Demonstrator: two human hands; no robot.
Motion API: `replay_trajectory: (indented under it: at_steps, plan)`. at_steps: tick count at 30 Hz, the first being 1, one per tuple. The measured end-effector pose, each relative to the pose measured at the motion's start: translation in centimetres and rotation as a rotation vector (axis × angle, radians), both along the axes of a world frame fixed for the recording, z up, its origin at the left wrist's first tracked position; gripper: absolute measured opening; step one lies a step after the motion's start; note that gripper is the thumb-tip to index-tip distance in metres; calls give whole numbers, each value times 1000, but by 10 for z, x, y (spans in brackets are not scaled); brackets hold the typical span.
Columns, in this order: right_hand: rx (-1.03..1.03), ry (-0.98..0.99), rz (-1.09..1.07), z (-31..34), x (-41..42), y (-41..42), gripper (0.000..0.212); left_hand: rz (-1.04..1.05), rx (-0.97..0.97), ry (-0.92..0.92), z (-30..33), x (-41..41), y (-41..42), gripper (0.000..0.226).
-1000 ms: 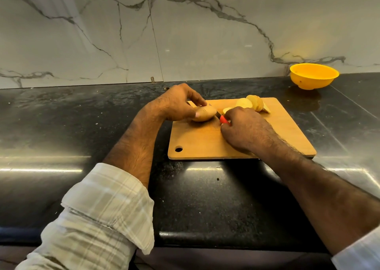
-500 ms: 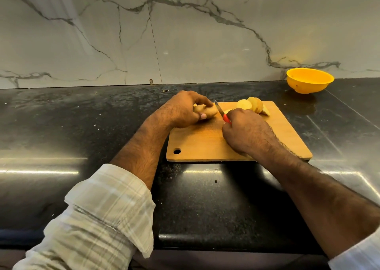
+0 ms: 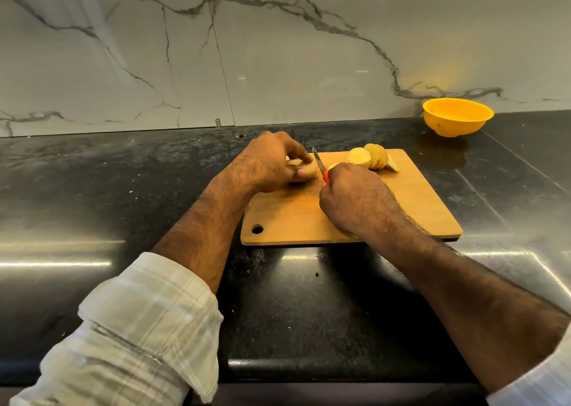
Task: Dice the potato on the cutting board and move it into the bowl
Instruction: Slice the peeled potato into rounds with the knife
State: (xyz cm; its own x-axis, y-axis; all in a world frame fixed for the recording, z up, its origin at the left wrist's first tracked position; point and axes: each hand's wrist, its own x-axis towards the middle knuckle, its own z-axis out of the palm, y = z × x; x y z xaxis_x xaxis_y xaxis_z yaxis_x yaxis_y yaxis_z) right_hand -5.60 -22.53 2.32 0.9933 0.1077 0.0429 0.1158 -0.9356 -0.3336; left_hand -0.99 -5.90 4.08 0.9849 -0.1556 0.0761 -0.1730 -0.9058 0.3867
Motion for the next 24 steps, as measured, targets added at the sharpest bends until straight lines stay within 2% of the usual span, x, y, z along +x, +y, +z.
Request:
replay_trajectory:
  at_steps: [7, 15, 24]
  plan:
    - [-10, 21, 7, 7, -2, 4, 34, 7, -8, 13, -3, 5, 2, 39]
    - [-28, 24, 13, 7, -1, 10, 29, 23, 7, -50, -5, 6, 0, 36]
    - [-69, 79, 17, 3, -6, 2, 17, 10, -17, -18, -2, 1, -1, 37]
